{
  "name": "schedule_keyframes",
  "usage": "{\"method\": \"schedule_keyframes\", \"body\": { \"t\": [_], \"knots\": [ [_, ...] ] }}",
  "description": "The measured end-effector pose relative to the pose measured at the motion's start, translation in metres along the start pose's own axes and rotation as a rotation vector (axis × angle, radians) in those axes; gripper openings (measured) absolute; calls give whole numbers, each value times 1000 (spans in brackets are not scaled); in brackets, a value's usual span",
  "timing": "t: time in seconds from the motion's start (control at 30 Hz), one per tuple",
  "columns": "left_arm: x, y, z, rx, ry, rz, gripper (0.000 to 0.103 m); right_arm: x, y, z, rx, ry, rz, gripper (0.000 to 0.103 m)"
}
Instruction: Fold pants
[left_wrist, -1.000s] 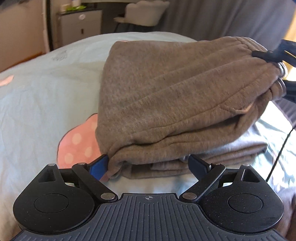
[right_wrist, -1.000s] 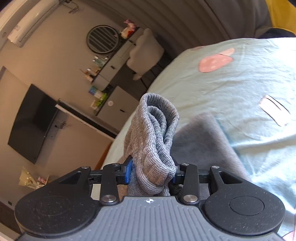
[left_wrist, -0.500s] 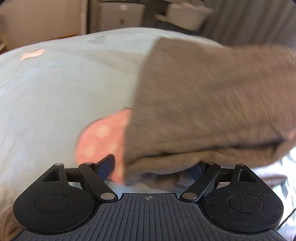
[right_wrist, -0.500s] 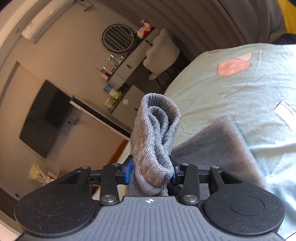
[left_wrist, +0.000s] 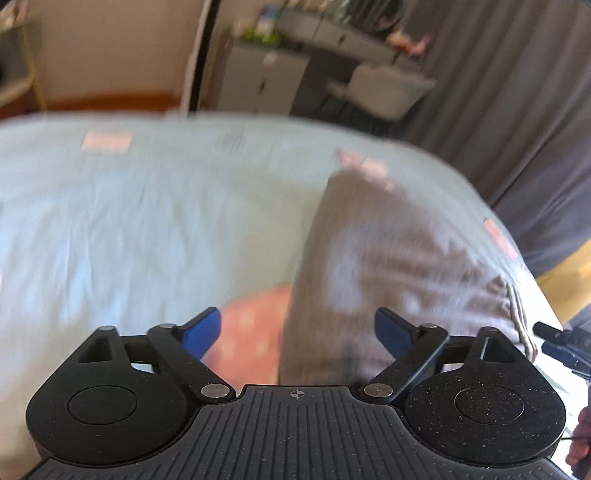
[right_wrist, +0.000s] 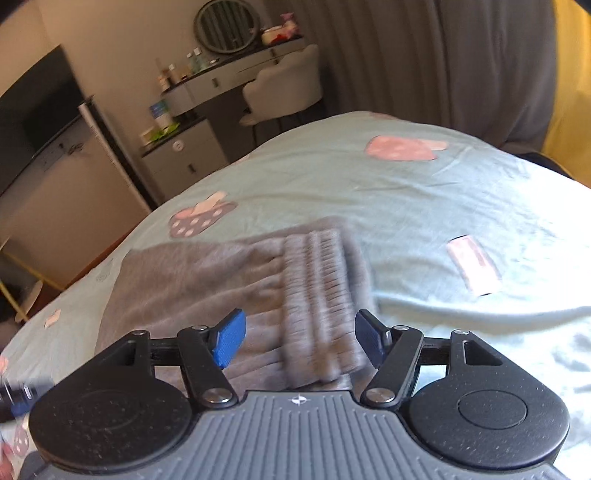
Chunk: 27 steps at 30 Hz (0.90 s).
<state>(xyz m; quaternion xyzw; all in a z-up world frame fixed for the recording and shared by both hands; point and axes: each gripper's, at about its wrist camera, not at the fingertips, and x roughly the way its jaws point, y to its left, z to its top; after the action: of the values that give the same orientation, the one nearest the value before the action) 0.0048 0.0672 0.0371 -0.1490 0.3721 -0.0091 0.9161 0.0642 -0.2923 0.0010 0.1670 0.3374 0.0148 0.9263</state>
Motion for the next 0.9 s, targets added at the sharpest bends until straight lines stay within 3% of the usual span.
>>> {"method": "schedule_keyframes", "body": {
  "t": [0.1, 0.17, 0.27, 0.37, 0.47, 0.6, 0.9],
  "knots": [
    [26, -13, 8, 30, -23, 54, 95, 6, 21, -6, -54, -20, 4, 66],
    [44, -15, 8, 5, 4, 80, 94, 9, 36, -5, -97, -40, 6, 66],
    [62, -20, -7, 4, 74, 60, 93, 13, 59, -6, -200, -50, 18, 67],
    [69, -26, -24, 76, 130, 88, 94, 25, 71, -14, -318, -11, -5, 70],
    [68, -30, -27, 129, 125, 99, 94, 40, 72, -29, -397, 62, -48, 73],
    [78, -27, -28, 132, 162, 96, 95, 38, 81, -51, -556, 59, -59, 80],
    [83, -26, -29, 162, 183, 112, 99, 35, 81, -57, -574, 64, -70, 81]
  ]
}}
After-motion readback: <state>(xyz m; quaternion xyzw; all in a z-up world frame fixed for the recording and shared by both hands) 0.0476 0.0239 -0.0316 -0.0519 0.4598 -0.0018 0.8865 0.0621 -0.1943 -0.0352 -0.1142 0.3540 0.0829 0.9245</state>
